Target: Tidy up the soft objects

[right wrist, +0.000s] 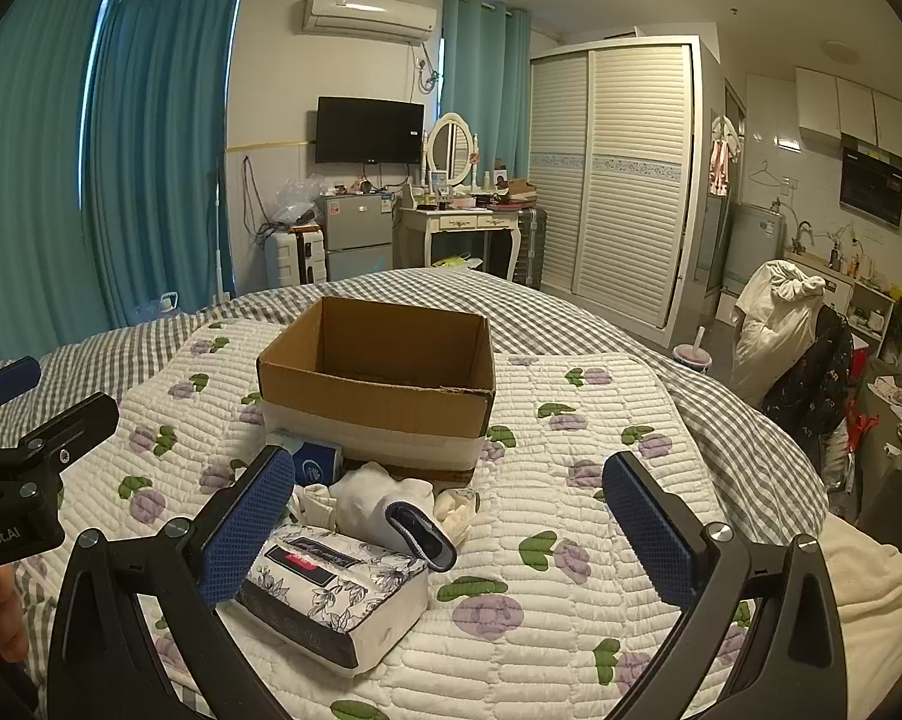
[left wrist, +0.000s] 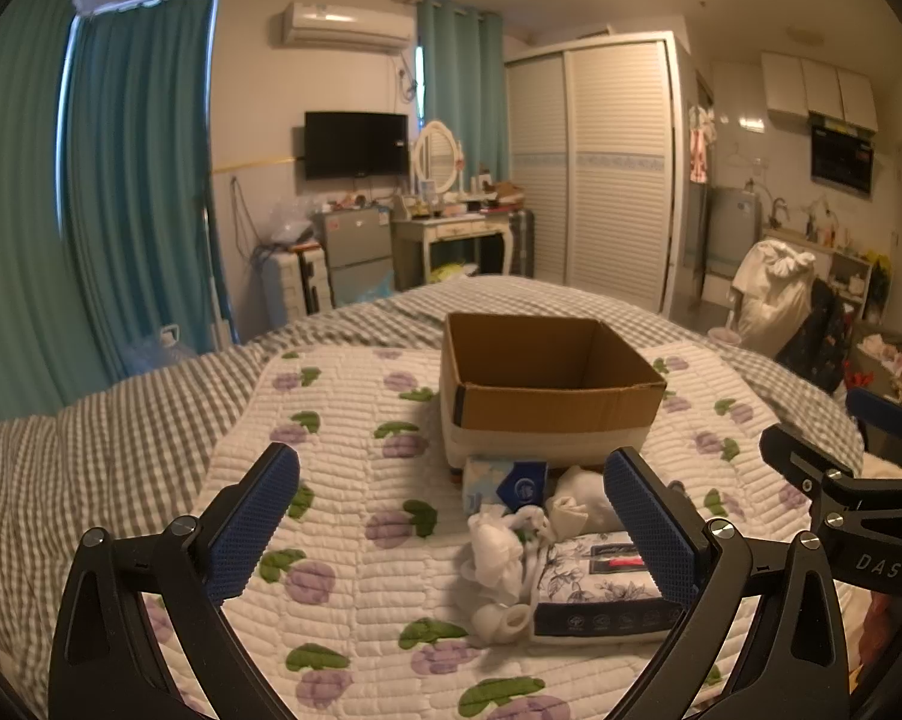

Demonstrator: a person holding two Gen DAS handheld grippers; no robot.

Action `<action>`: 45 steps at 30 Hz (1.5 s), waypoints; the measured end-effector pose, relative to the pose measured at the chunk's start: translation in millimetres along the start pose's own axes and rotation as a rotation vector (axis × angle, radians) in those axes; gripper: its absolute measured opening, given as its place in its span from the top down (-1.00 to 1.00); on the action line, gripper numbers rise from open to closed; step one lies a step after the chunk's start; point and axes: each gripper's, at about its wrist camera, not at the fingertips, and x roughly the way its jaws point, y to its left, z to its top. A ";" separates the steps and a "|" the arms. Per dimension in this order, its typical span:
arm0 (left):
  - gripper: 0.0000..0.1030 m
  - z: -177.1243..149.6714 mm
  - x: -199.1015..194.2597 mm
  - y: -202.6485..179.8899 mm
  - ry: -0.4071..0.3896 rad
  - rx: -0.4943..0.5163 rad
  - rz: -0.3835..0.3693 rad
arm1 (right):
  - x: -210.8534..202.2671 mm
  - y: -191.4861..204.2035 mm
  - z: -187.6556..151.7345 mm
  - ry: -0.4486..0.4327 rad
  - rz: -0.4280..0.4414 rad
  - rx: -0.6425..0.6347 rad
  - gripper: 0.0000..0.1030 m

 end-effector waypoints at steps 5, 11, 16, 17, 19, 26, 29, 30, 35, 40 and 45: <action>-1.00 0.6 -0.3 -0.1 -0.003 0.002 0.001 | 0.4 0.2 0.1 0.001 0.000 -0.001 -1.00; -1.00 0.4 0.1 1.3 0.004 -0.002 0.011 | 7.7 3.7 -15.2 0.034 0.014 -0.004 -1.00; -1.00 -13.0 14.6 1.9 0.052 0.010 0.041 | 32.6 13.9 -29.3 0.140 0.018 -0.021 -1.00; -1.00 -18.5 20.6 2.6 0.072 0.011 0.052 | 40.0 16.8 -35.3 0.170 0.024 -0.022 -1.00; -1.00 -29.2 31.2 5.3 0.111 0.004 0.063 | 53.0 21.3 -44.3 0.223 0.043 -0.020 -1.00; -1.00 -62.4 54.4 15.1 0.217 -0.036 0.086 | 88.7 37.1 -74.7 0.358 0.125 0.008 -0.94; -1.00 -67.3 58.6 14.0 0.232 -0.027 0.090 | 96.7 35.8 -80.6 0.391 0.142 0.041 -0.94; -1.00 -68.4 59.3 13.2 0.236 -0.026 0.089 | 98.0 36.2 -81.2 0.400 0.146 0.045 -0.94; -1.00 -72.4 61.9 13.3 0.244 -0.020 0.084 | 105.5 33.9 -94.0 0.461 0.208 0.122 -0.92; -1.00 -77.4 63.7 17.1 0.258 -0.031 0.079 | 99.2 39.1 -93.4 0.445 0.269 0.134 -0.43; -1.00 -78.3 64.0 19.6 0.265 -0.040 0.072 | 82.1 43.3 -78.9 0.360 0.252 0.071 -0.07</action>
